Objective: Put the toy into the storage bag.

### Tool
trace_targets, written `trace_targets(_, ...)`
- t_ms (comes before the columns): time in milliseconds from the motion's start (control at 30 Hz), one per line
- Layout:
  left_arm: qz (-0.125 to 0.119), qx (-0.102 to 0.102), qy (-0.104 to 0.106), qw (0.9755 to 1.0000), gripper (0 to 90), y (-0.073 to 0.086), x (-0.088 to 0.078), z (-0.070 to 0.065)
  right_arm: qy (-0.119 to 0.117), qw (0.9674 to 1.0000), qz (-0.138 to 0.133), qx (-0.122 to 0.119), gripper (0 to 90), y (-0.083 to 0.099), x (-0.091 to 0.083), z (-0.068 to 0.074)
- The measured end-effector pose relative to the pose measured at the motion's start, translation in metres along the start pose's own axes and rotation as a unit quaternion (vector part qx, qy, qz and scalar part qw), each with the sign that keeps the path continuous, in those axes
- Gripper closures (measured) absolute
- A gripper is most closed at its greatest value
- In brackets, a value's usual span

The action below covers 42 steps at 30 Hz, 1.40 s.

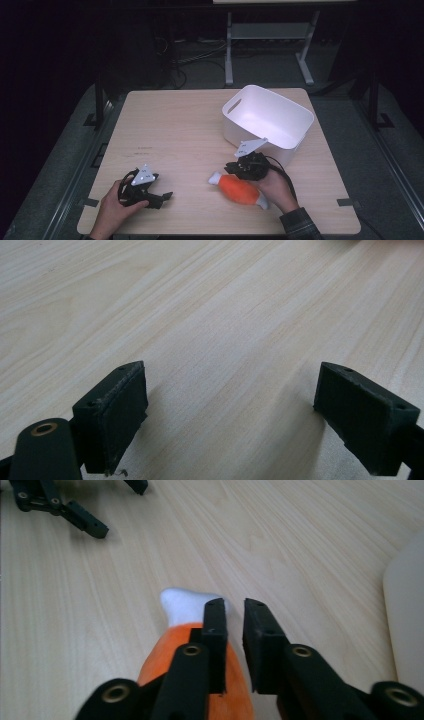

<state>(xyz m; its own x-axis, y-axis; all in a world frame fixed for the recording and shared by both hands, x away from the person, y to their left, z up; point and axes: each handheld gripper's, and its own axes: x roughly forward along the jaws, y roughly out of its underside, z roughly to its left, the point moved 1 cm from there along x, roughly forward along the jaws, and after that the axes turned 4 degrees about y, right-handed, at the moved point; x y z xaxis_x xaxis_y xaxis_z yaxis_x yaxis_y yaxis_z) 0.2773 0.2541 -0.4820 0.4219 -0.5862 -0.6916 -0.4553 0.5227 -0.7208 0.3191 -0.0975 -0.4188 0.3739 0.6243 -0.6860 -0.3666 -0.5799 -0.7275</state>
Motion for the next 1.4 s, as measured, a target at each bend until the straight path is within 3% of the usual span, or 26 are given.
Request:
trace_targets(100, -0.001, -0.002, 0.000, 1.0000, 12.9, 0.000, 0.000, 0.000, 0.002, 0.9999, -0.004, 0.009, 68.2, 0.005, -0.012, 0.001)
trace_targets(233, -0.001, -0.002, 0.000, 1.0000, 12.9, 0.000, 0.000, 0.000, 0.001, 0.9998, 0.001, 0.021, 48.2, 0.012, -0.020, 0.002)
trace_targets(567, -0.001, -0.001, 0.000, 1.0000, 12.9, 0.000, 0.000, 0.000, 0.010, 0.9990, 0.014, 0.042, 15.6, 0.036, -0.022, 0.010)
trace_targets(800, 0.001, 0.001, 0.000, 1.0000, 12.9, 0.000, 0.000, 0.000, 0.006, 0.9983, 0.016, 0.056, 8.7, 0.052, -0.015, 0.017)
trace_targets(1400, 0.001, 0.000, 0.000, 1.0000, 12.9, 0.000, 0.000, 0.000, -0.005, 0.9985, 0.038, 0.038, 7.3, 0.059, 0.011, 0.021)
